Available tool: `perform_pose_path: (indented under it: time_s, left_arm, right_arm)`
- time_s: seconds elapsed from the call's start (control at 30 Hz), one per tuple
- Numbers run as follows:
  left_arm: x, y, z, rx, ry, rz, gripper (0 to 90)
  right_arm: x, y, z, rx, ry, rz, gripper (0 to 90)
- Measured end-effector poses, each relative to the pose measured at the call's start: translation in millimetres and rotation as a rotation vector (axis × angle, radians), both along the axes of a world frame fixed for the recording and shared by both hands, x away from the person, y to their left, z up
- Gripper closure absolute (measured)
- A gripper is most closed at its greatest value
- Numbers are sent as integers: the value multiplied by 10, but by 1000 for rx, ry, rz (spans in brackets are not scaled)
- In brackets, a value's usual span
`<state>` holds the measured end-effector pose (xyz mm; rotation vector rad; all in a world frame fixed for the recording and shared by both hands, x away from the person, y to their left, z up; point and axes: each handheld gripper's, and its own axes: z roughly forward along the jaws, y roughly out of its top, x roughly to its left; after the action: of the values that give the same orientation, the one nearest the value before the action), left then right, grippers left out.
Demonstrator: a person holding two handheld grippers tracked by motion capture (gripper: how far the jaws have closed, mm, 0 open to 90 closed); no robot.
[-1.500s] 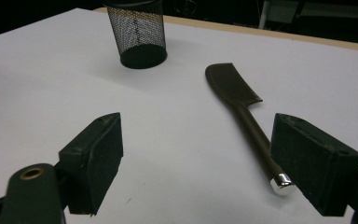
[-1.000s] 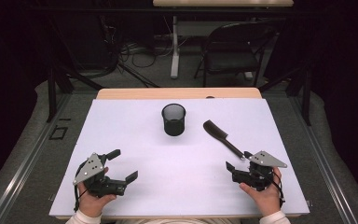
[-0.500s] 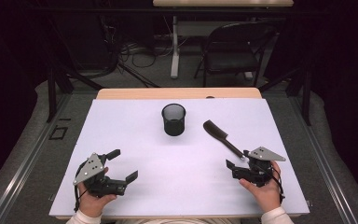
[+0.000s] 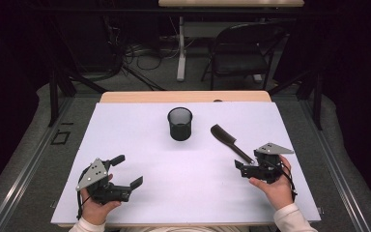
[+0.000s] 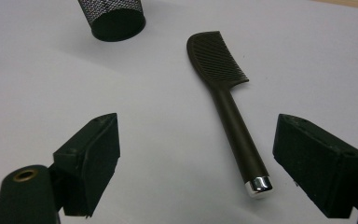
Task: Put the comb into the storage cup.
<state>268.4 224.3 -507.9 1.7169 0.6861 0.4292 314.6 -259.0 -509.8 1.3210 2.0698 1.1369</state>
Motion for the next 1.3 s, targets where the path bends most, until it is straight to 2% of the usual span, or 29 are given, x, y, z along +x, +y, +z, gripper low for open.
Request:
perform_pose_path:
  time_s: [0.1, 0.33, 0.4, 0.63, 0.8, 1.3]
  left_arm:
    - [0, 0, 0, 0, 1, 0, 14]
    - [6, 9, -5, -10, 6, 2, 14]
    - [7, 10, -6, -6, 6, 1, 14]
    - [5, 13, -2, -4, 2, 4, 14]
    - [12, 32, -2, -13, 1, 9, 14]
    - [9, 24, -5, -5, 4, 8, 14]
  right_arm:
    - [41, -11, 17, -26, 9, 3, 145]
    - [114, -18, 53, -46, 24, 5, 144]
    - [145, -2, 75, -66, 33, 13, 144]
    - [230, 32, 99, -79, 61, 35, 144]
    - [315, 76, 173, -101, 86, 61, 144]
    - [498, 125, 264, -132, 137, 72, 146]
